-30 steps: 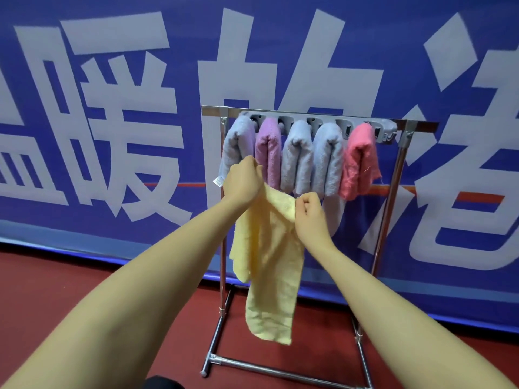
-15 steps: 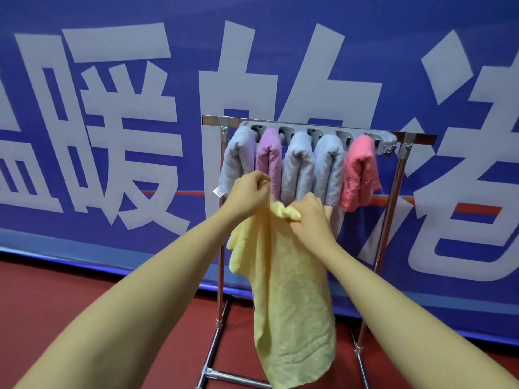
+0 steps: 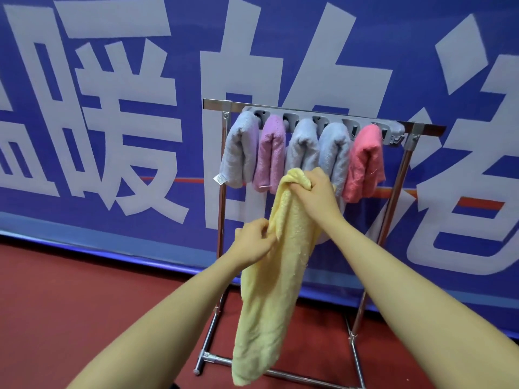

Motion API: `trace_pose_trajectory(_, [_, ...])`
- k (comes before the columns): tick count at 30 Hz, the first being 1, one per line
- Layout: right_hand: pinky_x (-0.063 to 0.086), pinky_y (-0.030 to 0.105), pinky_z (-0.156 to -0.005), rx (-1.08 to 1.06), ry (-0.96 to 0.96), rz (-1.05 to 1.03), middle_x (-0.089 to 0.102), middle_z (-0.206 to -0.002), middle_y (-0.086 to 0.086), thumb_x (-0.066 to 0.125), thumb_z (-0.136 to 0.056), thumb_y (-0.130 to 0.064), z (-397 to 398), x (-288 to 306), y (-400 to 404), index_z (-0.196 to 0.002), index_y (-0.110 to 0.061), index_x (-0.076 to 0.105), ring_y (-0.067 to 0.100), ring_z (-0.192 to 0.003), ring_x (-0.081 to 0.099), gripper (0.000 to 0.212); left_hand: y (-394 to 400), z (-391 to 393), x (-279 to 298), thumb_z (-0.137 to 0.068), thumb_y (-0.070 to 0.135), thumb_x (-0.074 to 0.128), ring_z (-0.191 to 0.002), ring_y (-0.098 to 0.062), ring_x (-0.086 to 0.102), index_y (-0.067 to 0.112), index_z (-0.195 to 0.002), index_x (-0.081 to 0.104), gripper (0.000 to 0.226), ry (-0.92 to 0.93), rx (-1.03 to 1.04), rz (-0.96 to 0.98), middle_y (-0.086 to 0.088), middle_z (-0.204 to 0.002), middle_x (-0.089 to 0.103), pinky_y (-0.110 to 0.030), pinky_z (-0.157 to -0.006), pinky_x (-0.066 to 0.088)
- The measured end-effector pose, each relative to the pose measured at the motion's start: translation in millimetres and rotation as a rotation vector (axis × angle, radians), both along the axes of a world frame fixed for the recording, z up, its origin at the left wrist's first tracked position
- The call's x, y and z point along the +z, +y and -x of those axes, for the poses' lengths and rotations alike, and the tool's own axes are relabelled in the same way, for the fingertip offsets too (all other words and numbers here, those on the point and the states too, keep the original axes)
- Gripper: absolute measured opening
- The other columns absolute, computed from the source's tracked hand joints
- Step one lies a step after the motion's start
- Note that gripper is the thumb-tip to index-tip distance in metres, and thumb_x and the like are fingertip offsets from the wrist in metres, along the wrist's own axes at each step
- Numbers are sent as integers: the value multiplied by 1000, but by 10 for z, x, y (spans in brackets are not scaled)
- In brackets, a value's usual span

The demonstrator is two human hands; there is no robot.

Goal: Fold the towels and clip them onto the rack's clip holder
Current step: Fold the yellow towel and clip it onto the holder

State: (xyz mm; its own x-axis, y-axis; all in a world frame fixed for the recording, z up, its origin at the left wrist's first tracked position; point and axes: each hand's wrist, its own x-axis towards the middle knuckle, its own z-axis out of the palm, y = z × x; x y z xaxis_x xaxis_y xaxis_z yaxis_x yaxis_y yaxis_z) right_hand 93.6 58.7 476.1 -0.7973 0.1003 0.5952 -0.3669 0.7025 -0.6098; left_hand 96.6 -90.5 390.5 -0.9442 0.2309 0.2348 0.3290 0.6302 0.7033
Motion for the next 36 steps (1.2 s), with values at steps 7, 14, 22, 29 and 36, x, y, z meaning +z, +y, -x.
trace_pose_trajectory(7, [39, 37, -84, -9, 88, 147, 45, -83, 4, 59, -84, -19, -35, 30, 161, -78, -4, 61, 26, -88, 52, 16, 77, 13, -199, -86, 34, 56, -91, -15, 48, 17, -103, 47, 26, 275, 64, 81, 5, -103, 46, -30, -80, 31])
trace_pose_trajectory(14, [39, 41, -79, -181, 116, 1, 48, -80, 8, 60, -84, -21, -31, 2, 358, -70, -2, 55, 29, -85, 52, 24, 237, 42, -119, -95, 15, 40, -68, -24, 48, 14, -68, 40, 27, 201, 267, 233, -4, -75, 52, -31, -55, 30])
trace_pose_trajectory(22, [33, 44, -96, -341, -262, -129, 49, -119, 14, 48, -85, -11, -73, -315, 626, -115, -7, 51, 34, -113, 44, 30, 56, 87, 107, -84, -7, 35, -75, -32, 53, 12, -87, 36, 20, 285, 261, 430, -9, -82, 55, -34, -58, 32])
trace_pose_trajectory(29, [33, 17, -76, -199, -261, 56, 59, -112, 11, 41, -84, 2, -133, -356, 673, -109, -4, 58, 20, -102, 51, 31, -19, 265, 175, -91, 3, 30, -68, -24, 46, 4, -83, 42, 14, 249, 216, -37, -11, -79, 53, -42, -58, 39])
trace_pose_trajectory(36, [40, 28, -68, -333, -240, 75, 68, -89, 10, 49, -82, -9, -158, -595, 773, -86, -13, 73, 23, -87, 61, 25, -176, 271, 250, -98, 22, 34, -70, -14, 43, 20, -78, 40, 21, 337, 13, 40, 3, -77, 44, -31, -61, 36])
